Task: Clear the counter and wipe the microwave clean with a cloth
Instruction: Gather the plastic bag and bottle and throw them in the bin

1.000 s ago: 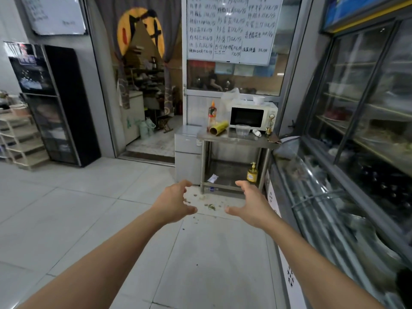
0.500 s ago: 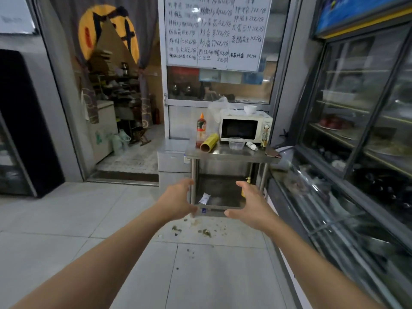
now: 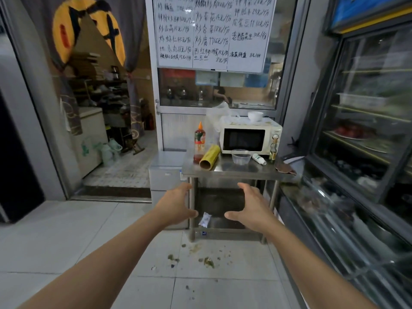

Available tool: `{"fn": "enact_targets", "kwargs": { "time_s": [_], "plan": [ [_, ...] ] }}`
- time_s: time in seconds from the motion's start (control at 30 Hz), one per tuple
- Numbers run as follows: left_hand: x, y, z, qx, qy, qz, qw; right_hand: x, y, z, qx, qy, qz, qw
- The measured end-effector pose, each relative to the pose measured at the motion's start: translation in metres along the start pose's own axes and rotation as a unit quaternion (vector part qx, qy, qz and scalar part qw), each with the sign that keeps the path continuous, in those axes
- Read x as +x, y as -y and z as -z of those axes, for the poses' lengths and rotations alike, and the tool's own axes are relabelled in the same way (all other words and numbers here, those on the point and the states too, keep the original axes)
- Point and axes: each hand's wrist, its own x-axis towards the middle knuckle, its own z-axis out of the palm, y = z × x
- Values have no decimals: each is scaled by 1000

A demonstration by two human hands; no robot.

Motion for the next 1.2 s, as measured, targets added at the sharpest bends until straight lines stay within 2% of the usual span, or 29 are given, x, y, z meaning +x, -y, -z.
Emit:
{"fn": "enact_targets", "kwargs": {
  "time_s": [0.23, 0.5, 0.8, 0.97, 1.2],
  "plan": [
    [119, 9, 2, -6, -18, 20, 1000, 140, -14, -4, 13, 22, 17, 1000],
    [219, 47, 8, -10, -7, 49, 999, 247, -15, -33, 22, 54, 32, 998],
    [332, 125, 40, -13, 1, 4, 1000, 356, 27, -94, 15, 28, 11, 999],
    [397, 172, 66, -9, 31, -30, 999, 410, 55, -126, 32, 18, -19, 999],
    [467, 221, 80, -12, 54, -22, 998, 471, 75, -164, 21, 17, -57, 998]
  ]
}}
